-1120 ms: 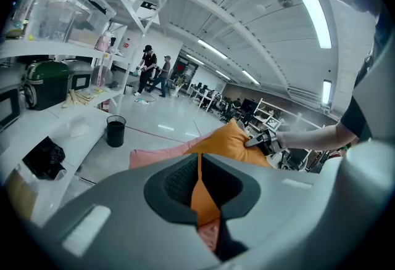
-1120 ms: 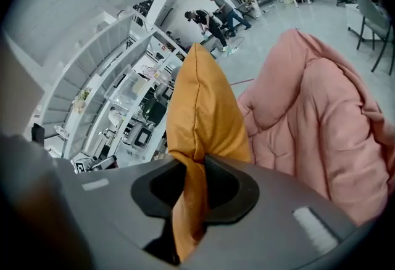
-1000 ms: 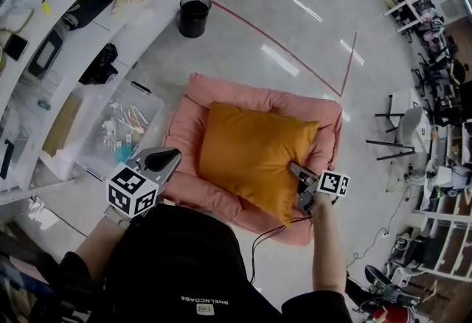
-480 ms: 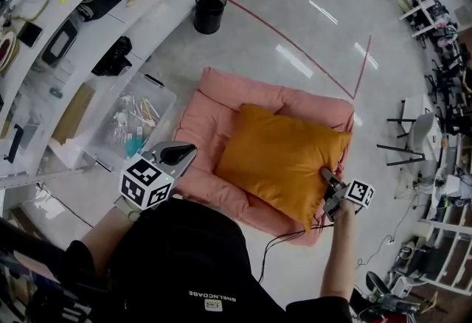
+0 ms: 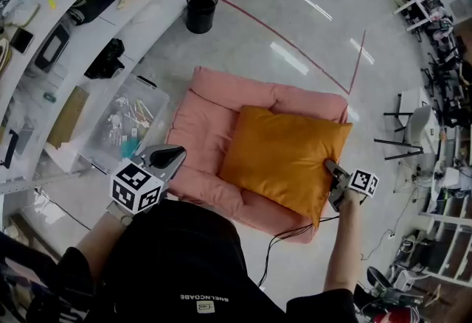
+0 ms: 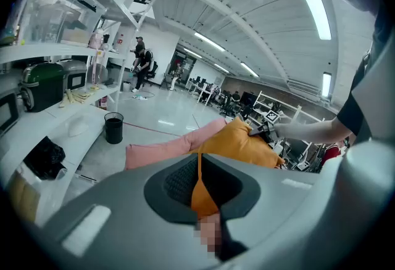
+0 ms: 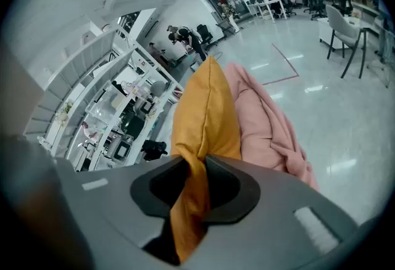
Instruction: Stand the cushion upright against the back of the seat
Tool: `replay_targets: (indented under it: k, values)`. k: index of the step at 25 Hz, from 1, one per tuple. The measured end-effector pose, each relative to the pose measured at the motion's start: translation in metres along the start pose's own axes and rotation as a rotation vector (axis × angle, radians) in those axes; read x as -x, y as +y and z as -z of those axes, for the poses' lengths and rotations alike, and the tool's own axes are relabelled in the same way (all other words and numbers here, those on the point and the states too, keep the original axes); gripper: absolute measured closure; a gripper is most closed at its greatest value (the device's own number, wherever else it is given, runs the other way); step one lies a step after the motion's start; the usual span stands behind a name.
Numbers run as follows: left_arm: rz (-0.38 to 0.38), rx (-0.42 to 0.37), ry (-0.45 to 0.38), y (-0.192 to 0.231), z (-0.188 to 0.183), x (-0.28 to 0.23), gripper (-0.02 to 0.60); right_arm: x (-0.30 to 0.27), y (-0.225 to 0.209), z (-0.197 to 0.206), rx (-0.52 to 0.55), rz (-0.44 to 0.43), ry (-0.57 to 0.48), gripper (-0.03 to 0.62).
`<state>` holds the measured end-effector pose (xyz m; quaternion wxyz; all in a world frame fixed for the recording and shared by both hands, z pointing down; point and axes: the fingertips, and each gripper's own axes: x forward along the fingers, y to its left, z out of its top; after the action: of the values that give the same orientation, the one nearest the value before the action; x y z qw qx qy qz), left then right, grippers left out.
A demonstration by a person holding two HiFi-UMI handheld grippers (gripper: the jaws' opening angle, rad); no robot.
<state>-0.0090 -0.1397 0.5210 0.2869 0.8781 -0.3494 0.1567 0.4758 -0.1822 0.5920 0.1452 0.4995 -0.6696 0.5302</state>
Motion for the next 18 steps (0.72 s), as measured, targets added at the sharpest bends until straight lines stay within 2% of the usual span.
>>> replay_targets:
  k: [5, 9, 18]
  values:
    - [-0.007, 0.004, 0.003, -0.003, -0.001, -0.003, 0.548, -0.010, -0.005, 0.004, -0.017, 0.017, 0.007, 0.500]
    - [-0.009, 0.009, 0.005, -0.002, 0.000, -0.005, 0.548, -0.026, 0.000, 0.003, -0.017, -0.023, 0.019, 0.497]
    - [-0.011, 0.022, 0.011, -0.001, 0.004, -0.006, 0.548, -0.045, -0.013, 0.005, -0.017, 0.011, 0.030, 0.503]
